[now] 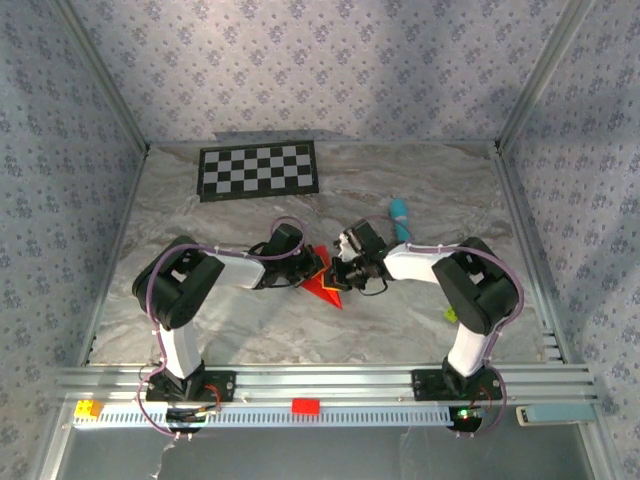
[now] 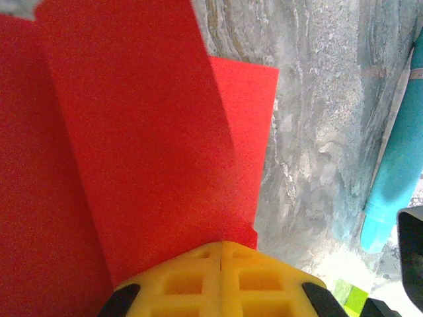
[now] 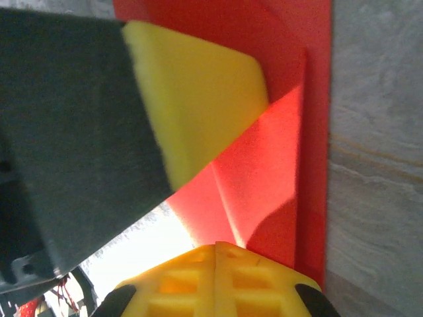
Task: Fold a paper plane with a square sheet of paper (pick it up from the middle)
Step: Fourth fold the wing at the center of the table.
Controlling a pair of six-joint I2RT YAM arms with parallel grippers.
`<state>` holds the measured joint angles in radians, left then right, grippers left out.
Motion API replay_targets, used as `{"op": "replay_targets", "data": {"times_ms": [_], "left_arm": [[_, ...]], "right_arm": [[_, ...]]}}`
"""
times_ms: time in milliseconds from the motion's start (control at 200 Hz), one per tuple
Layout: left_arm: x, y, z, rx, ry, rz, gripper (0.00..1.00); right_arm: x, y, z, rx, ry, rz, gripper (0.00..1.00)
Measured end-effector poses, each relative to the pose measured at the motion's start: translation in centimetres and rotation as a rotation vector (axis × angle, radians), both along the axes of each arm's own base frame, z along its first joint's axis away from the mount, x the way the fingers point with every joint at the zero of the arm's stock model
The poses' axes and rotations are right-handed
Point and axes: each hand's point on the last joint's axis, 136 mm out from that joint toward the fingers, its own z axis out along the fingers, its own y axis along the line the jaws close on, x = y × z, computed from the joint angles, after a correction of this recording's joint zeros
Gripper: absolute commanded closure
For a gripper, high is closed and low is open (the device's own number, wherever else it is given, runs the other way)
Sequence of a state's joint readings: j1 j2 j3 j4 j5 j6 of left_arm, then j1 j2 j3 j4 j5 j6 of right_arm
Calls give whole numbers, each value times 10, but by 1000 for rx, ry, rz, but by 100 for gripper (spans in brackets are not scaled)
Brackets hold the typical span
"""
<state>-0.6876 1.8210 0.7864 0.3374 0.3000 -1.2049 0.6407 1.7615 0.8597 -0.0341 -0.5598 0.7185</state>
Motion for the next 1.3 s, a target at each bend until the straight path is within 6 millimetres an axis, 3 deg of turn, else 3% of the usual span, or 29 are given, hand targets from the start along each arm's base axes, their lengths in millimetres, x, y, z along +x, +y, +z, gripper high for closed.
{"op": "replay_targets", "data": {"times_ms": [105,355,560,750,865,1164,1299], "left_arm": [[0,0,0,1,-2,-2,100],[-1,2,4,28,-15,-29,93],[-3,4,22,38,-56,-48,98],[-8,5,15,57,-35,-59,100],[-13,7,-1,85,3,-63,100],[-12,6,-1,83,2,-66,100],[-12,6,-1,82,2,-66,100]], "right_arm": [[-4,-9,-13,-3,27,-25,100],[-4,-11,-13,75,20,-44,100],[-3,-12,-13,83,21,-47,100],[-3,-12,-12,84,22,-46,100],[-3,-12,-12,87,23,-46,100],[-3,-10,-7,85,31,-41,99],[5,0,6,103,9,-32,98]]}}
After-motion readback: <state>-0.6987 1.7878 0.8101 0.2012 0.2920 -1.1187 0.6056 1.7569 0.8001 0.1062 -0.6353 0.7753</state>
